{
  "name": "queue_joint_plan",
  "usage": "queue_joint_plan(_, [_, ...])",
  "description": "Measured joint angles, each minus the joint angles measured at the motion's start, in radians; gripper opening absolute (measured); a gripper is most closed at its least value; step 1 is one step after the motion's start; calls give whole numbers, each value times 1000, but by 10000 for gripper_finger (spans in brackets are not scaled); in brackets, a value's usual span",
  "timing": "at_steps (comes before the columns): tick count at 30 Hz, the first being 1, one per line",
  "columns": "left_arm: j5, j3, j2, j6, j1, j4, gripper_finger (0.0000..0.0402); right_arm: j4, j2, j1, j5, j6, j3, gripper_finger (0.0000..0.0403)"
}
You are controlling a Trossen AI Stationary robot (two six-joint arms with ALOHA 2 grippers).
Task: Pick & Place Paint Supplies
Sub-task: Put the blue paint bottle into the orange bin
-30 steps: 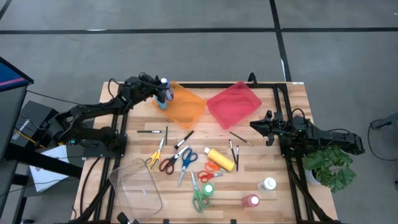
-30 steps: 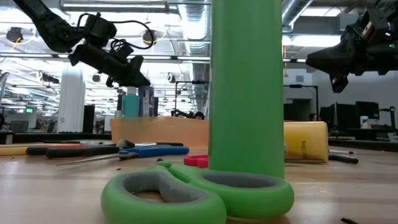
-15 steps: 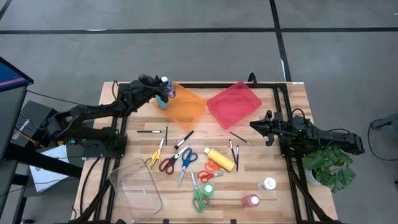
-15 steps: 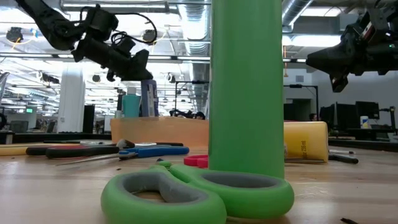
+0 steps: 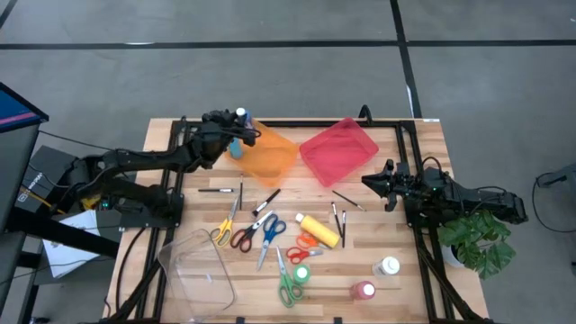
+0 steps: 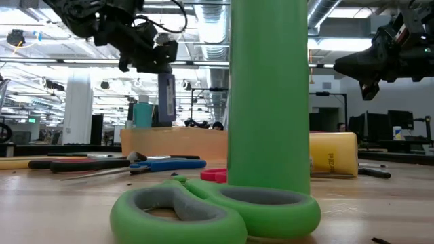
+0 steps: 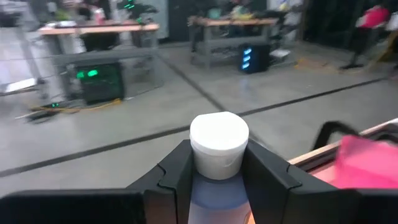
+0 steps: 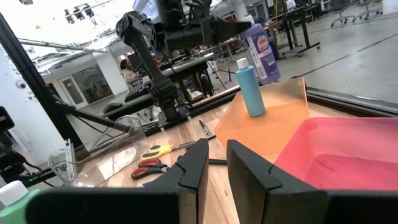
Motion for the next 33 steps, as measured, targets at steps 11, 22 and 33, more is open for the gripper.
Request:
queue_joint_plan(11, [-155, 133, 245, -62, -87, 3, 108, 0, 0, 0, 0, 1, 0, 57])
queue_joint_plan(22, [-303, 154, 328, -219, -89, 2, 108, 0, 0, 0, 0, 0, 0, 57])
queue_joint_plan(33, [-326, 155, 358, -244, -56, 21, 108, 0, 0, 0, 0, 1, 0, 57])
